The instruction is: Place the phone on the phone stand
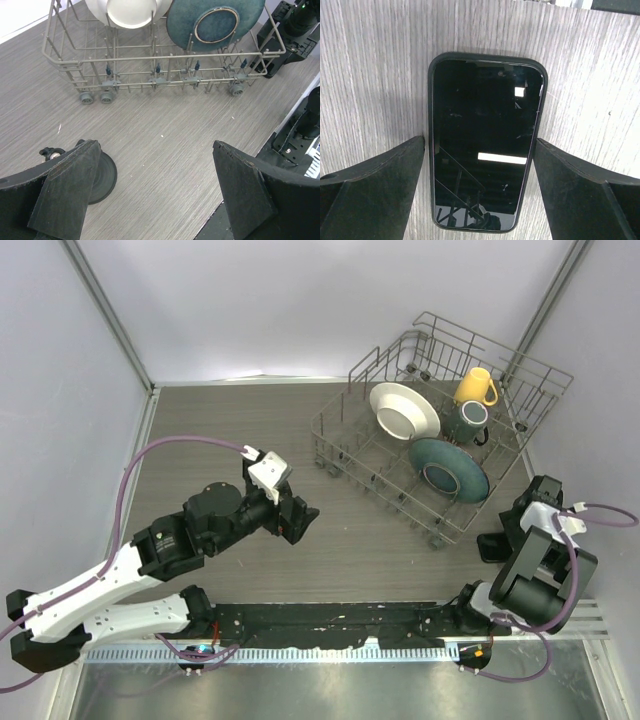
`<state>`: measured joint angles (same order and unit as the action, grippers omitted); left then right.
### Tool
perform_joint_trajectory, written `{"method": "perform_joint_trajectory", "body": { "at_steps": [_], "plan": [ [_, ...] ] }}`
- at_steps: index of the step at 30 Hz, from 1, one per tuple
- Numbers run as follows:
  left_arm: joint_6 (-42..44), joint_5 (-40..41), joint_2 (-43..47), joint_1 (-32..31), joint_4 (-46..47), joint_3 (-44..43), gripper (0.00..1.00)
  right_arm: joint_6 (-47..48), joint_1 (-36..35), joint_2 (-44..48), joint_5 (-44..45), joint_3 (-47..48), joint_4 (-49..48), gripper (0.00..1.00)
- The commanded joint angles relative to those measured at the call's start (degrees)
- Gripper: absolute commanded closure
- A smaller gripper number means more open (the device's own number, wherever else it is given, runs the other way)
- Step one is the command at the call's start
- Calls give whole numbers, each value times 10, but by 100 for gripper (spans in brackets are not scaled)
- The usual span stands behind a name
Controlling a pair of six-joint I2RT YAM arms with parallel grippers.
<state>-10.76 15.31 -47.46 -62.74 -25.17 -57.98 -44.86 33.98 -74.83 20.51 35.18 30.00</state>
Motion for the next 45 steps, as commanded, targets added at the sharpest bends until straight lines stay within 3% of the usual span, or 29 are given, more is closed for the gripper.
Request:
{"method": "perform_joint_trajectory", "body": {
  "at_steps": [1,8,14,22,35,38,45],
  "plan": [
    [18,24,4,-3,10,1,0,7,-1,-30,13,21,1,7],
    [22,30,4,-3,9,2,0,22,-8,-63,23,24,1,13],
    [21,26,4,-3,10,2,0,27,-24,-67,22,26,-1,29],
    [20,24,1,-3,9,1,0,37,-39,-36,-10,10,-17,61],
    [25,30,2,-5,11,5,0,83,-56,1,-69,-16,-78,66],
    [26,31,3,-8,13,5,0,88,-56,25,-73,-26,-89,72],
    [27,33,8,-15,12,6,0,86,-56,80,-72,-45,-107,97]
  ]
}}
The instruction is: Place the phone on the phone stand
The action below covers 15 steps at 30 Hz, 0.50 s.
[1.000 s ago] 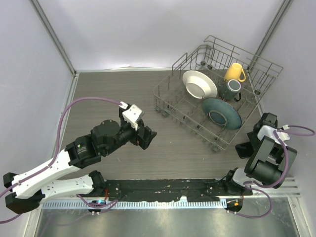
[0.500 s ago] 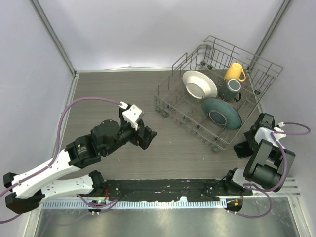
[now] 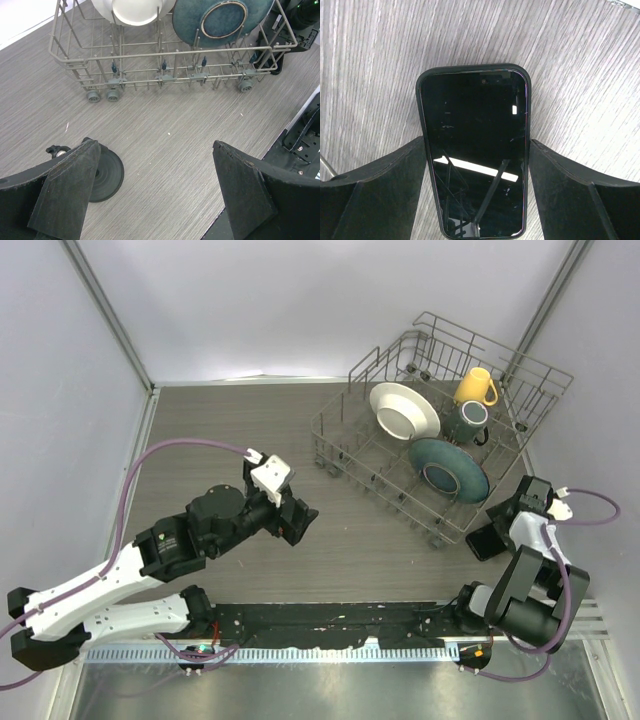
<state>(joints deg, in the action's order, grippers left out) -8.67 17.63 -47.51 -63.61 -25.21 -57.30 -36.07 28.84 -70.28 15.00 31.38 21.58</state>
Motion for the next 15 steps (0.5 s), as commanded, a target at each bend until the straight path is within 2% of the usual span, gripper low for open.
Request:
{"method": "perform_joint_trajectory", "body": {
  "at_steps": [1,15],
  "plan": [
    [7,10,7,-8,12,-1,0,-3,-5,40,-14,-8,-18,99],
    [6,7,5,-11,13,-1,0,-29,-4,167,82,-18,15,99]
  ]
}}
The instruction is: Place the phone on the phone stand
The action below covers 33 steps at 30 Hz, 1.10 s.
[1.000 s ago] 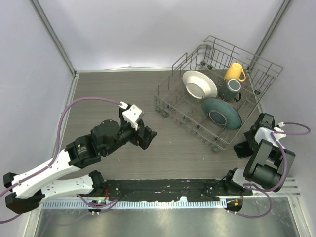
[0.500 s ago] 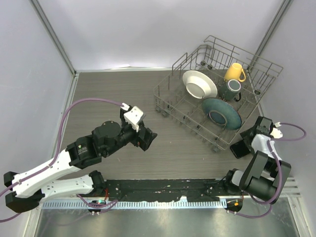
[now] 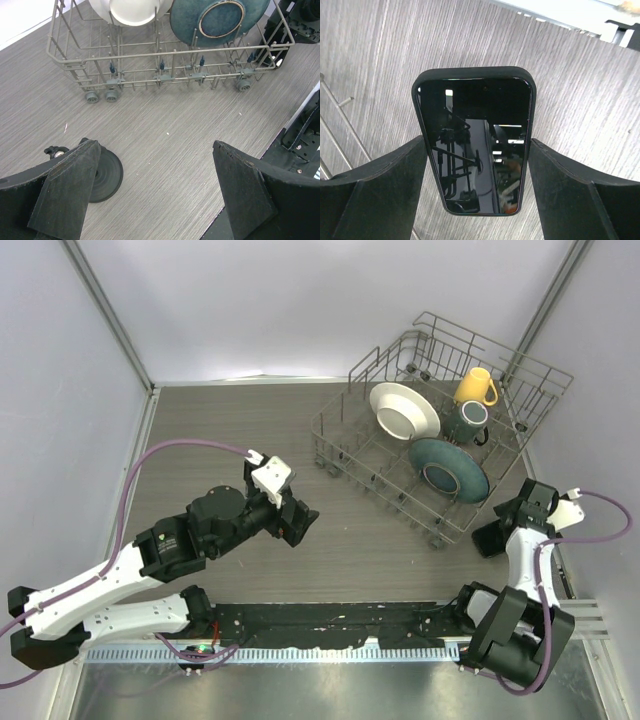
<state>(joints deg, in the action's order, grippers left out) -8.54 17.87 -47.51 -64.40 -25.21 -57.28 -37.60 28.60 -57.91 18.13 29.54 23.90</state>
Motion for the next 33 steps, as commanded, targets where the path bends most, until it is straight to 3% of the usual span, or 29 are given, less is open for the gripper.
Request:
{"method": "perform_joint_trajectory", "body": {
  "at_steps": [1,16,27,30,31,33],
  "plan": [
    [4,5,4,-4,13,-1,0,-13,-1,49,54,0,-6,99],
    [1,-8,4,-16,17,0,0,-40,-1,56,69,9,34,99],
    [-14,-30,-23,-15,18,0,0,-83,0,-86,101,43,92,99],
    [-19,-48,-32,-15,19,-2,0,-80,0,-90,96,46,96,84],
    [-19,-51,-34,-15,18,-2,0,-76,0,-91,90,47,97,61],
    [-19,-50,-37,-15,17,-4,0,-70,0,-96,82,51,103,36]
  ]
}}
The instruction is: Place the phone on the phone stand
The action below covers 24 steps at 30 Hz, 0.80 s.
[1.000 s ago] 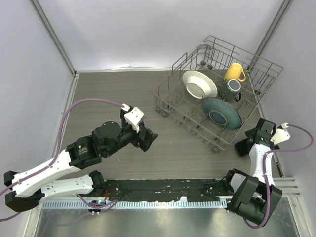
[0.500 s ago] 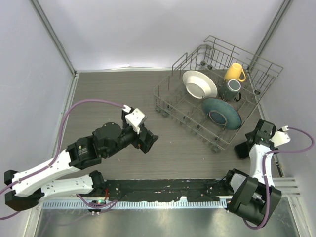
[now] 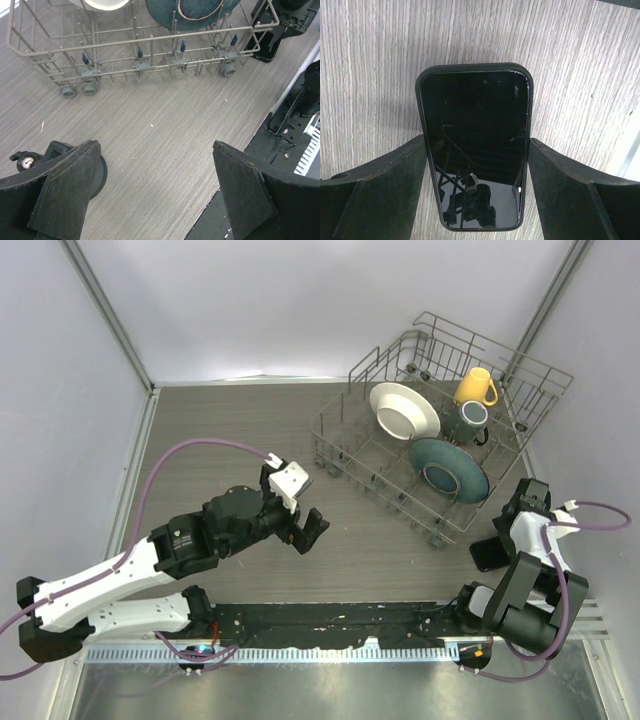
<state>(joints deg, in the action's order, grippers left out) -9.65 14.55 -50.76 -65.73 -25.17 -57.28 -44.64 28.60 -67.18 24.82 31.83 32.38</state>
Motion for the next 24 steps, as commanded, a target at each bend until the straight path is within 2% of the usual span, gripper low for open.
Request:
{"method": "perform_joint_trajectory", "body": {
  "at_steps": [1,8,24],
  "plan": [
    [-8,-16,-7,-2,15,-4,0,6,0,-8,8,31,19,24],
    [-10,-16,-18,3,14,-6,0,12,0,-28,-28,31,23,14],
    [-12,-29,-24,11,14,-7,0,-6,-16,-61,-55,22,34,12]
  ]
}}
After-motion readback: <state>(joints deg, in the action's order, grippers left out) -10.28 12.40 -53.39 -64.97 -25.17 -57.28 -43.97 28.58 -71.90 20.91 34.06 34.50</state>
